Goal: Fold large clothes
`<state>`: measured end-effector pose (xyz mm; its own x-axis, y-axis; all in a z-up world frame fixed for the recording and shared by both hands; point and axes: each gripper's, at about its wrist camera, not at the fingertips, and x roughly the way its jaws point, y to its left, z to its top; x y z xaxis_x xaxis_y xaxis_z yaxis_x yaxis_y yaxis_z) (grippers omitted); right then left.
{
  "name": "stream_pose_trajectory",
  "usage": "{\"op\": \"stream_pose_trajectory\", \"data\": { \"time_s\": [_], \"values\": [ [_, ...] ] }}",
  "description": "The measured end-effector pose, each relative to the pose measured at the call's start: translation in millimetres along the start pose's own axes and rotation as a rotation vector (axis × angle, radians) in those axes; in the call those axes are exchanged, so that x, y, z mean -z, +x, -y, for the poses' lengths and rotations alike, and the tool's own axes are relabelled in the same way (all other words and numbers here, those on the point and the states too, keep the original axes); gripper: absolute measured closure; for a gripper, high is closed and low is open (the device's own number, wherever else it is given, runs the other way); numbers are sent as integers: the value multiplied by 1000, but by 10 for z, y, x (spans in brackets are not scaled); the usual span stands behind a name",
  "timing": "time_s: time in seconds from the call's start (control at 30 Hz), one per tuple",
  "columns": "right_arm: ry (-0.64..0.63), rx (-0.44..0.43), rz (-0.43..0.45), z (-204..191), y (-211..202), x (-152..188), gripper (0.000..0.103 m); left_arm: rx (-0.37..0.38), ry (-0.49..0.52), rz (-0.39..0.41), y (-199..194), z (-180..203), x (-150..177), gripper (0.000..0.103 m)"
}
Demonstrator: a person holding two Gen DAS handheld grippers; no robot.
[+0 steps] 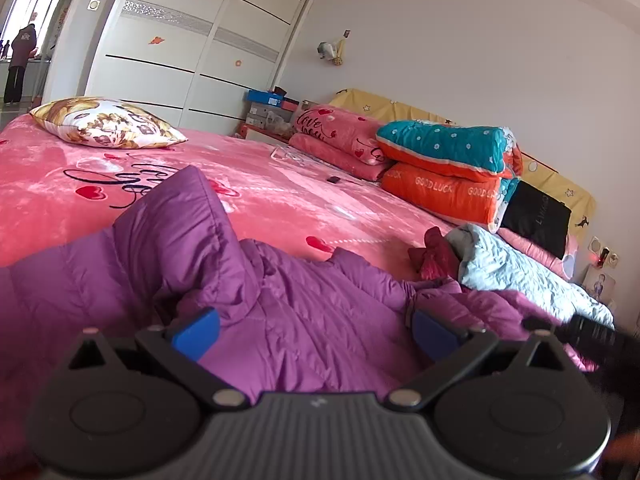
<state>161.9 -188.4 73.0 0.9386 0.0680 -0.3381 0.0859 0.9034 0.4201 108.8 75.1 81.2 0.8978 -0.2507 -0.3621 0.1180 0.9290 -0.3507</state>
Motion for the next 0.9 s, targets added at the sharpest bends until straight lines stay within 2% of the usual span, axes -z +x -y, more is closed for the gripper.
{"op": "stream_pose_trajectory", "data": {
  "time_s": [0.1, 0.2, 0.27, 0.33, 0.4, 0.43, 0.53, 0.6, 0.63, 0.73, 0.83, 0.9],
  "values": [
    [79, -75, 30, -32, 91, -157, 0, -13, 6, 3, 6, -2, -1, 1],
    [116, -229, 33, -196, 280, -239, 0, -26, 10, 2, 19, -10, 1, 1],
    [161, -372, -22, -319, 462, -247, 0, -30, 14, 4, 23, -13, 1, 1],
    [215, -501, -115, -441, 645, -193, 0, -36, 26, 13, 20, -11, 0, 1],
    [229, -567, -207, -537, 768, -102, 0, -43, 34, 22, 13, -11, 1, 1],
    [222, -566, -234, -571, 768, -54, 0, -46, 36, 26, 9, -17, 3, 1],
    [197, -511, -235, -515, 715, 4, 0, -48, 42, 33, -1, -17, 7, 1],
    [194, -435, -187, -420, 613, 2, 0, -40, 49, 35, -6, -15, 20, 1],
    [170, -363, -159, -392, 565, -16, 0, -32, 58, 37, -6, -1, 27, 1],
    [-23, -48, -76, -382, 471, -86, 0, 5, 117, 48, -16, 100, 54, 1],
    [-234, 88, -20, -379, 443, -64, 0, 49, 184, 68, -51, 209, 97, 1],
    [-307, 141, -22, -339, 407, -33, 0, 69, 212, 66, -46, 263, 128, 1]
  ]
}}
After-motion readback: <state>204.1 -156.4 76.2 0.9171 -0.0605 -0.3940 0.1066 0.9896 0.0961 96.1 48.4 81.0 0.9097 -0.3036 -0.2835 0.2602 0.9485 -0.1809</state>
